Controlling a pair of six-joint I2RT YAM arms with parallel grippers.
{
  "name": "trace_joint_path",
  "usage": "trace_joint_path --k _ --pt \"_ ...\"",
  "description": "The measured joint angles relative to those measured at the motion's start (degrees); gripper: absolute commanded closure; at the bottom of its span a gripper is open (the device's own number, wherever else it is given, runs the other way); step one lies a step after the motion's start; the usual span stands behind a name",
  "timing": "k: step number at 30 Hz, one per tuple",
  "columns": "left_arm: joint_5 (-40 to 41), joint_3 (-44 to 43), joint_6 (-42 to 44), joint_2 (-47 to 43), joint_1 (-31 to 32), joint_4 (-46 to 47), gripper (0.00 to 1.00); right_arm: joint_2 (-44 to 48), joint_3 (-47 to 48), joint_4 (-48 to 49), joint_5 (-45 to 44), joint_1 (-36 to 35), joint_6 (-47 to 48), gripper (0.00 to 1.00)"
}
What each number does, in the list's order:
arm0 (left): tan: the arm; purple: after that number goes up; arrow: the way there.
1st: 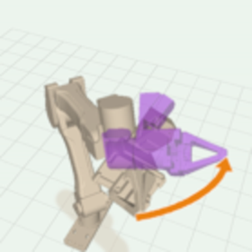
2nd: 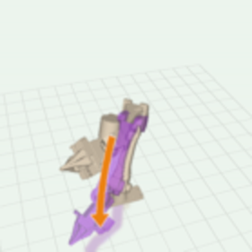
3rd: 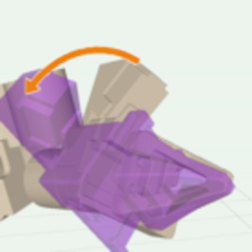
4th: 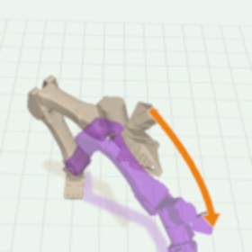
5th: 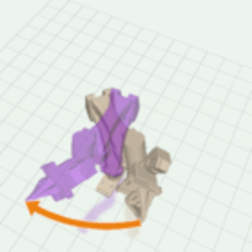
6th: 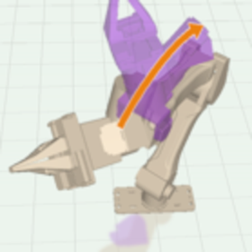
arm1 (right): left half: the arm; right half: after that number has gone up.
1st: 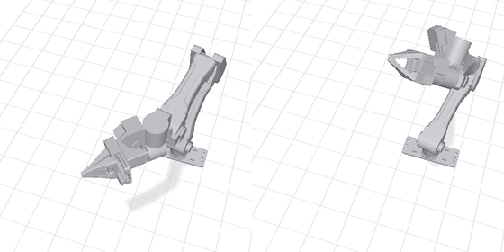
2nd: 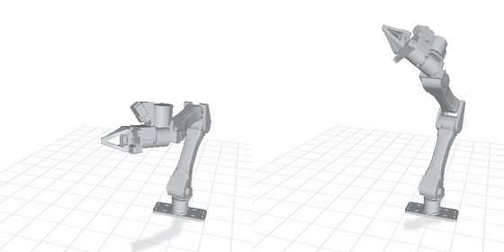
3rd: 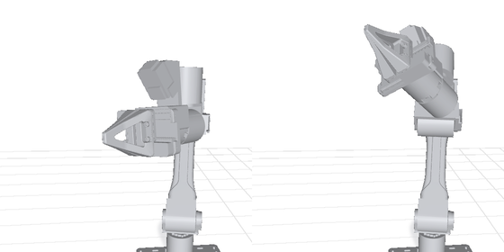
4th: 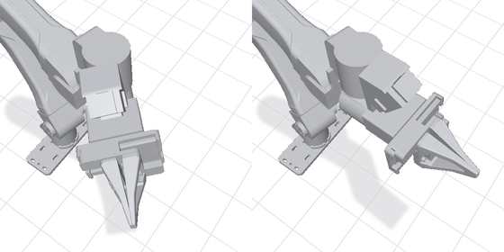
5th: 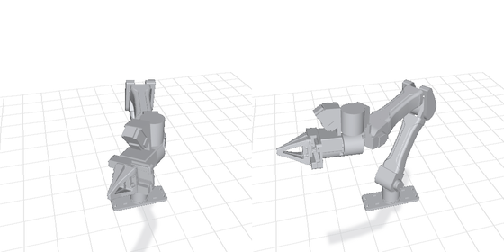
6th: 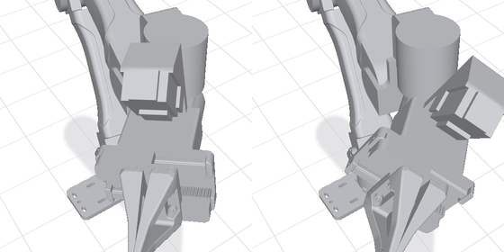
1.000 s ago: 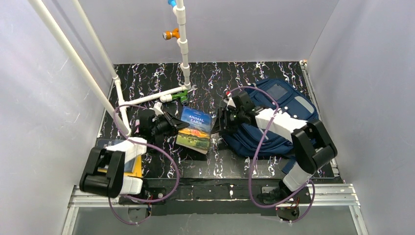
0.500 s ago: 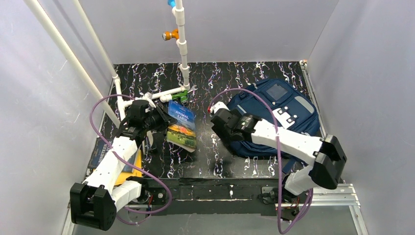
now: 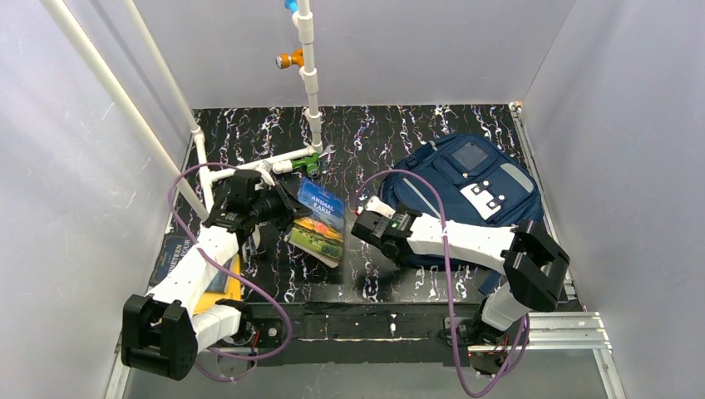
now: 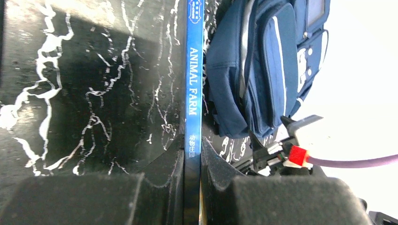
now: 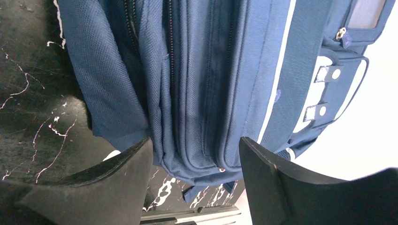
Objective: Pack the student bag
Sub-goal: Place the book in the student bag.
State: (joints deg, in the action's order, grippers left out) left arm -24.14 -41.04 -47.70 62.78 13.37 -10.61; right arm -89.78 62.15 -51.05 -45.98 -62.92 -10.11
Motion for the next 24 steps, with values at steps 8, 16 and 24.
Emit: trace_joint_path --k 8,16,24 --pt "-0.5 -1.2 -1.8 1.2 5.0 1.6 1.00 -1.1 -2.0 1.8 0.5 0.0 0.4 0.35" --pt "1.4 -1.4 -3.5 1.0 9.8 1.6 1.00 -10.6 -1.8 1.5 -13.4 -0.2 -5.7 0.56" --pt "2.5 -1.4 -5.0 -0.3 11.0 1.1 1.00 -11.4 -0.4 1.4 -20.6 -0.1 -8.0 0.99"
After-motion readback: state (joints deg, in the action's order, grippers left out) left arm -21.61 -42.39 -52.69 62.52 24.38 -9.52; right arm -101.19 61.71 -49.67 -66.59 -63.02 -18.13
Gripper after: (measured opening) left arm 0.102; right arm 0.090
